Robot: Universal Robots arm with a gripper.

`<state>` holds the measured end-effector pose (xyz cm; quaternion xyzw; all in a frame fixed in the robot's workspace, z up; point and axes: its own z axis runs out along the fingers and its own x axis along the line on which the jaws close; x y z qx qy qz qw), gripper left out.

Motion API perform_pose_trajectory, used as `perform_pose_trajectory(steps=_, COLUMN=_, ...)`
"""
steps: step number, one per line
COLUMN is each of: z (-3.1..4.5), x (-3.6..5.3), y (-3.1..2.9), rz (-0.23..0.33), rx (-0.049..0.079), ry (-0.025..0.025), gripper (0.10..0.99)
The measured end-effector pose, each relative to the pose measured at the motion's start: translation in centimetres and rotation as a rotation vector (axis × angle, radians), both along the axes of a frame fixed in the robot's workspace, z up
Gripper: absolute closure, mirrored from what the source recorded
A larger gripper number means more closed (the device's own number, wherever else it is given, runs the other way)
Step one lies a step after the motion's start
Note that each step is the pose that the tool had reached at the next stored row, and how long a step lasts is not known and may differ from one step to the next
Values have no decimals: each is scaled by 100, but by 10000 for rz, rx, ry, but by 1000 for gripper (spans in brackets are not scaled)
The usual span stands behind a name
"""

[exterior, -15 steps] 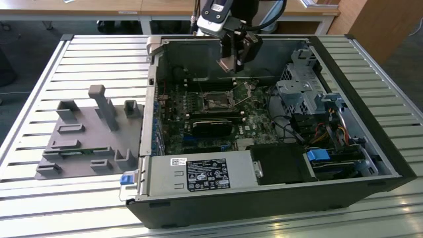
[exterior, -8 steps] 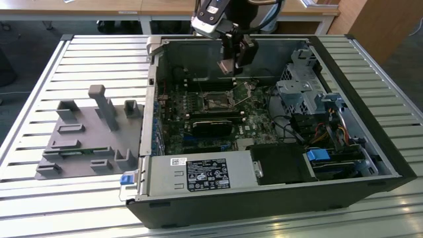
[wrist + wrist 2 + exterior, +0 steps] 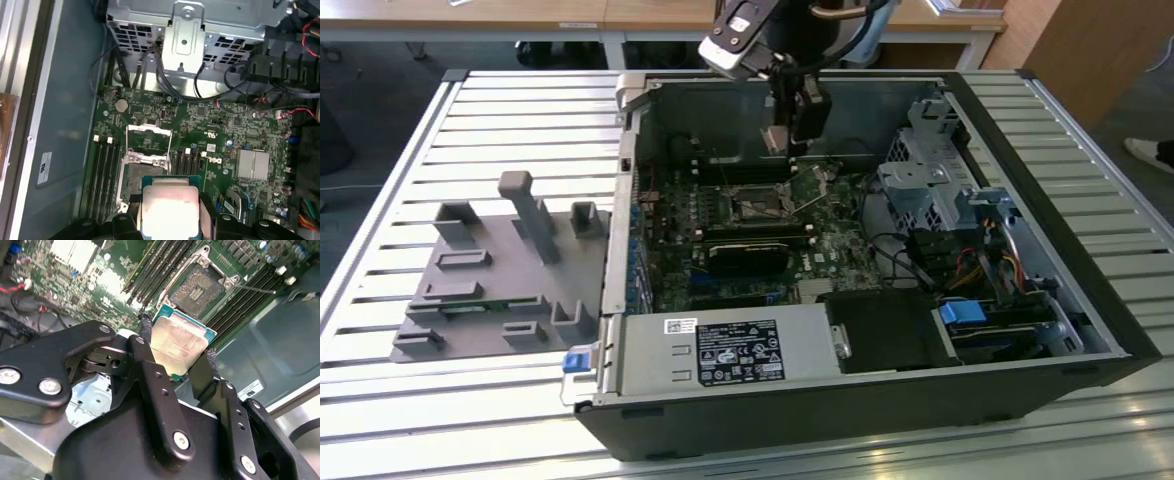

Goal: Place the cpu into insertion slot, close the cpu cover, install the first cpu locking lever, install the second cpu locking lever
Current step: 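Place the cpu into insertion slot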

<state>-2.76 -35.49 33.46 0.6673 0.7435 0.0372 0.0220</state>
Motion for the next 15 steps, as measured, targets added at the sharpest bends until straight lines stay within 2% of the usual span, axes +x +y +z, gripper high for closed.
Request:
perform_pose_trajectory(steps=5, z=-44, x=0, y=8, rz=-96, rx=0, ry=54, gripper=545)
perform_pose_trajectory(steps=15, z=-90, x=-1, y=9, rz=-95, rx=0, ry=93, gripper=545)
